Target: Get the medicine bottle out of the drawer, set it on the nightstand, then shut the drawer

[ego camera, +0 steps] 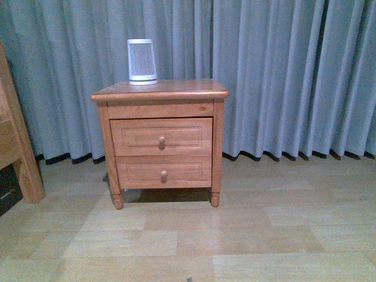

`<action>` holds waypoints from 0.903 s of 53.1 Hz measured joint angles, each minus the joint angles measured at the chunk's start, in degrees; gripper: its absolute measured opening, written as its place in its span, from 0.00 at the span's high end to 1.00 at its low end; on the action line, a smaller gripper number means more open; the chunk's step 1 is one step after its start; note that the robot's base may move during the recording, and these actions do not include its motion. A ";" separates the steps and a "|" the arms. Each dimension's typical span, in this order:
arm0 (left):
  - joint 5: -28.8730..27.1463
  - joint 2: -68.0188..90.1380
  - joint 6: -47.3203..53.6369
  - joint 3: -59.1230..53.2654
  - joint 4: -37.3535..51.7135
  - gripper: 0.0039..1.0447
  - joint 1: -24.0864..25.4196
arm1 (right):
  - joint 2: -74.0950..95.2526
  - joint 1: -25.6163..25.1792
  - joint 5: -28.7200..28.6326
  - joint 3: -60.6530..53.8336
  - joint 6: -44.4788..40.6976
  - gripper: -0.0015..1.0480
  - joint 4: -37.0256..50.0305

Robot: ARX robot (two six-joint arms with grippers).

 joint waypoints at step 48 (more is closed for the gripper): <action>0.02 0.00 0.00 0.00 0.00 0.06 0.00 | 0.00 0.00 0.00 0.00 0.00 0.07 0.00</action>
